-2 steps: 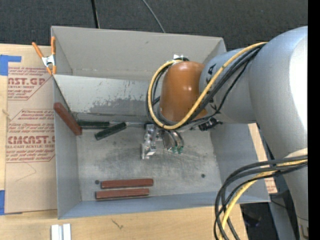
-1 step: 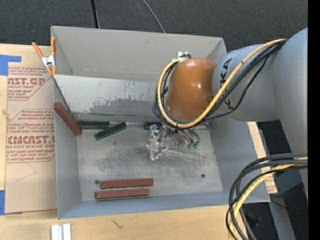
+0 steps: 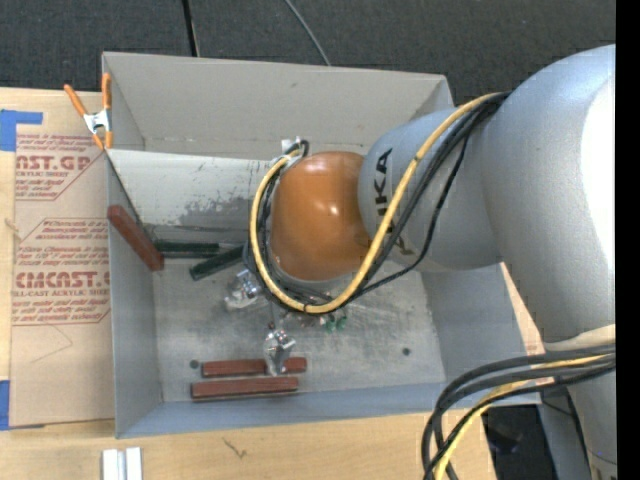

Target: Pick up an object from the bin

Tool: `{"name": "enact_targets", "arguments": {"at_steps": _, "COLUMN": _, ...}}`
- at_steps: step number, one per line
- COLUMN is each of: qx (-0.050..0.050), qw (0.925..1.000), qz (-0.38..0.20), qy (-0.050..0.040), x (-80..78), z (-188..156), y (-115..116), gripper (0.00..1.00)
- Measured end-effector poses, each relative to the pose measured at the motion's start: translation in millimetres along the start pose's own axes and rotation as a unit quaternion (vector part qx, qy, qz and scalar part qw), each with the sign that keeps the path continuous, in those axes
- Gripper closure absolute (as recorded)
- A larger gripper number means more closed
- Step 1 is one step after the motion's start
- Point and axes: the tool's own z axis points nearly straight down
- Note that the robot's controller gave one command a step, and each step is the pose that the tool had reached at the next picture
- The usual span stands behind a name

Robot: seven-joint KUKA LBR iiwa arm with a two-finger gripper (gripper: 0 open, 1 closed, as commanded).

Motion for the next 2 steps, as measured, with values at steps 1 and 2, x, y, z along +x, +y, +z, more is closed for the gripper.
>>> {"name": "enact_targets", "arguments": {"at_steps": 1, "qx": 0.001, "qw": 1.0000, "qz": 0.002, "qy": 0.0001, "x": 0.2, "z": 0.0, "y": -1.9, "gripper": 0.00}}
{"name": "enact_targets", "arguments": {"at_steps": 2, "qx": 0.005, "qw": 1.0000, "qz": 0.004, "qy": -0.0068, "x": 36.7, "z": 21.1, "y": -7.1, "gripper": 1.00}}
